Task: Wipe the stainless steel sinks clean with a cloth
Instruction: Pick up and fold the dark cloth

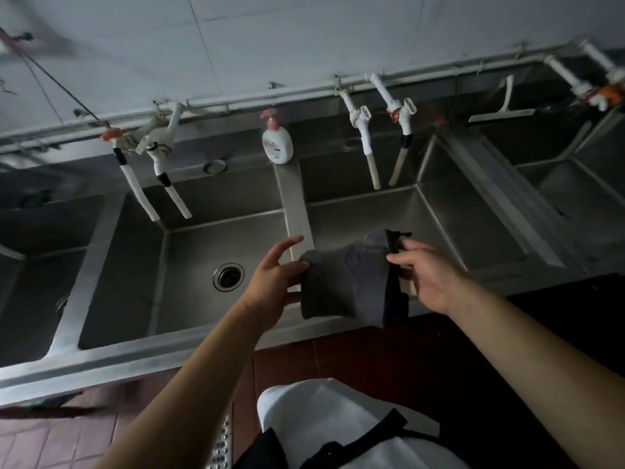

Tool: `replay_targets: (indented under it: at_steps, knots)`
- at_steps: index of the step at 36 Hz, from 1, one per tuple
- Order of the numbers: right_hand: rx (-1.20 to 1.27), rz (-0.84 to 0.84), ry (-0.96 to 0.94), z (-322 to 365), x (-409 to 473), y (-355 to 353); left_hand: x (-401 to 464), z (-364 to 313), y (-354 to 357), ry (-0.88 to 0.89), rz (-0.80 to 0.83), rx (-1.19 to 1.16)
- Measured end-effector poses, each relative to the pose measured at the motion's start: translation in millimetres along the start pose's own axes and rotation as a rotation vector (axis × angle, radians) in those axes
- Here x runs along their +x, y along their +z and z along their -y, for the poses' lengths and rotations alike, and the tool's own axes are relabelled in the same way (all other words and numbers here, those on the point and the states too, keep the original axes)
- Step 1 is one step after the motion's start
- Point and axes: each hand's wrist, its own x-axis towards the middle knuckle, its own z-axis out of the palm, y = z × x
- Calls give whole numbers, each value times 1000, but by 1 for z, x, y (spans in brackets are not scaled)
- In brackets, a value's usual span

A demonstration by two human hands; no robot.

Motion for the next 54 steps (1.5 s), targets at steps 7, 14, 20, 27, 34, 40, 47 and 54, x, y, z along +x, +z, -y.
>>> replay_targets:
  at_steps: [7, 14, 20, 27, 34, 40, 47, 54]
  knots:
    - [-9, -186, -85, -20, 7, 11, 25, 5, -18, -60, 182, 66]
    - [-821, -277, -201, -26, 8, 32, 53, -13, -27, 109, 252, 556]
    - [-1035, -503, -251, -30, 5, 38, 76, -11, -14, 261, 297, 1068]
    - [-807, -653, -372, -5, -35, 36, 80, -41, -2, 572, 377, 1035]
    - [-174, -351, -483, 18, -68, 46, 48, -67, -15, 593, 487, 502]
    - [-523, -327, -433, 1, -26, 49, 50, -40, -45, 388, 302, 778]
    - [-1042, -186, -514, -16, 16, 68, 23, -13, -83, 344, 2, 1010]
    - [-1014, 235, -637, 6, 21, 106, -54, -19, -117, 393, -197, 1076]
